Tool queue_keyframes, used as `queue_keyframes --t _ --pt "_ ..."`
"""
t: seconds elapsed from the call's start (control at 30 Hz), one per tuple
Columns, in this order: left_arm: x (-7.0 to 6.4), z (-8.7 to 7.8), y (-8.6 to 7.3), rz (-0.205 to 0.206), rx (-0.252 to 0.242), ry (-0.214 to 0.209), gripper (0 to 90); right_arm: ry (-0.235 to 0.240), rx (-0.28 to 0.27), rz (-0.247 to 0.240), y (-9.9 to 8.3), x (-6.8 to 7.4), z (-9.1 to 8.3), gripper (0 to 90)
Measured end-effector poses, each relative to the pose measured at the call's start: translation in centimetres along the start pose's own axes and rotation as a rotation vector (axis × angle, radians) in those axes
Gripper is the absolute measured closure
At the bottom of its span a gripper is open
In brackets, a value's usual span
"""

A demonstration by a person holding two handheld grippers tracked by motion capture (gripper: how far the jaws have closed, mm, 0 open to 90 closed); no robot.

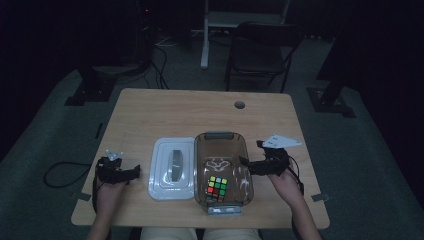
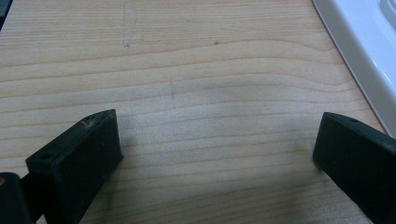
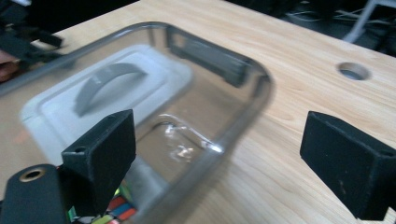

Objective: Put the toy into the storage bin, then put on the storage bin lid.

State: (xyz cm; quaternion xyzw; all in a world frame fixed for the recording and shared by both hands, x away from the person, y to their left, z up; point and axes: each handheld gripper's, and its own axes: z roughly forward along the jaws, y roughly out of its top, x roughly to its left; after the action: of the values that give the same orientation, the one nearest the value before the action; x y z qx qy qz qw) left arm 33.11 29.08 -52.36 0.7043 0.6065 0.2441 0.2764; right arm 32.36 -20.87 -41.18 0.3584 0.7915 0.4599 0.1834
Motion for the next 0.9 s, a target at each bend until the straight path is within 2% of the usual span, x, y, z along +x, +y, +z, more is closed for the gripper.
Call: queue_keyframes --t 0.23,0.47,0.57,0.73,0.9 --pt "0.0 0.0 0.0 0.004 0.000 -0.002 1.6 -0.057 -0.011 0.051 -1.6 -1.3 -0.9 10.6" --pt "0.0 0.0 0.0 0.008 -0.001 -0.007 1.7 -0.144 -0.020 0.085 -3.7 -2.4 -1.4 10.6" --pt "-0.1 0.0 0.0 0.008 -0.001 -0.008 1.7 -0.189 -0.001 0.104 -5.0 -2.9 -1.2 10.6" --pt "-0.1 0.0 0.0 0.013 0.000 -0.012 1.7 -0.212 0.027 0.146 -7.5 -3.7 -0.8 10.6" --pt "0.1 -0.1 -0.1 0.030 0.003 -0.026 1.7 -0.227 0.054 0.172 -9.8 -3.7 -0.1 10.6"
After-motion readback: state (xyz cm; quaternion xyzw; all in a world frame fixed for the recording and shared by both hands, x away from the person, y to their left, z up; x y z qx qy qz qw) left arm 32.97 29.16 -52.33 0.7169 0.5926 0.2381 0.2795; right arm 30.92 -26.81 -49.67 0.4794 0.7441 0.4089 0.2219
